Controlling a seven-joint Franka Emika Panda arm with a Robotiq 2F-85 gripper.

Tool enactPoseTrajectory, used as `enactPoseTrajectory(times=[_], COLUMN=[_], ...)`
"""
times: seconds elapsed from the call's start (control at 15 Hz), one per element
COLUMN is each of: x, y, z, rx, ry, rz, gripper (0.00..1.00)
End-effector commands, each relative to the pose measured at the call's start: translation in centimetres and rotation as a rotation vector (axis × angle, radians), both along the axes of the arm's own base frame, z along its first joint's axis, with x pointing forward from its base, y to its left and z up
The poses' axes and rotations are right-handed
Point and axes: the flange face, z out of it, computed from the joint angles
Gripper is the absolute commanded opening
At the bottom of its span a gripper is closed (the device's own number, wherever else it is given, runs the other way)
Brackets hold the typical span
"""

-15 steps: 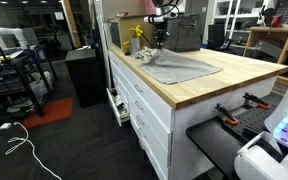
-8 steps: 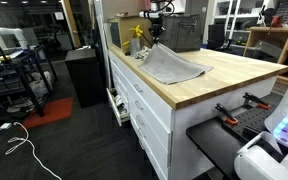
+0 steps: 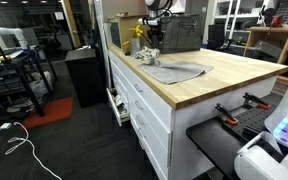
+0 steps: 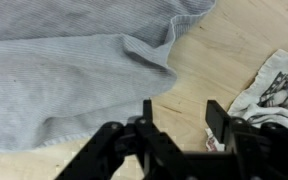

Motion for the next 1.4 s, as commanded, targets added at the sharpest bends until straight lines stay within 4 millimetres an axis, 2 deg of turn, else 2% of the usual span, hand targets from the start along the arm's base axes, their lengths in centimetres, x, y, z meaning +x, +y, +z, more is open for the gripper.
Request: enactPoseTrajectory(times=[0.0,0.13,0.2,0.33,0.47,0.6,0.8,0.87,0.93,1.13,1.33], x=[-3.9,-5.8,-6.5,-8.4,-10.4,-11.8,-13.3,-13.5,-13.8,-13.6,-12.6], y=[-1.2,-2.9,-4.0,-6.1,-7.6,-8.7,-8.7,-8.3,-8.0,-6.8,-5.7], z=[-2.5,-5.0,-6.3,-7.5,-7.1,-5.6,-3.3,-2.7,-1.9,-0.1,0.0], rx=[-0.01,-0.012,-0.006,0.001,0.014,0.023,-0.012,-0.042,-0.057,-0.108,-0.119], ry=[0.012,0.058,0.079,0.082,0.045,-0.009,-0.037,-0.036,-0.044,-0.079,-0.079], rz=[-0.018,-0.015,-0.039,-0.082,-0.101,-0.103,-0.006,0.058,0.092,0.154,0.19], gripper=[0.92,1.0,1.0,1.0,1.0,1.0,1.0,0.79,0.74,0.49,0.27])
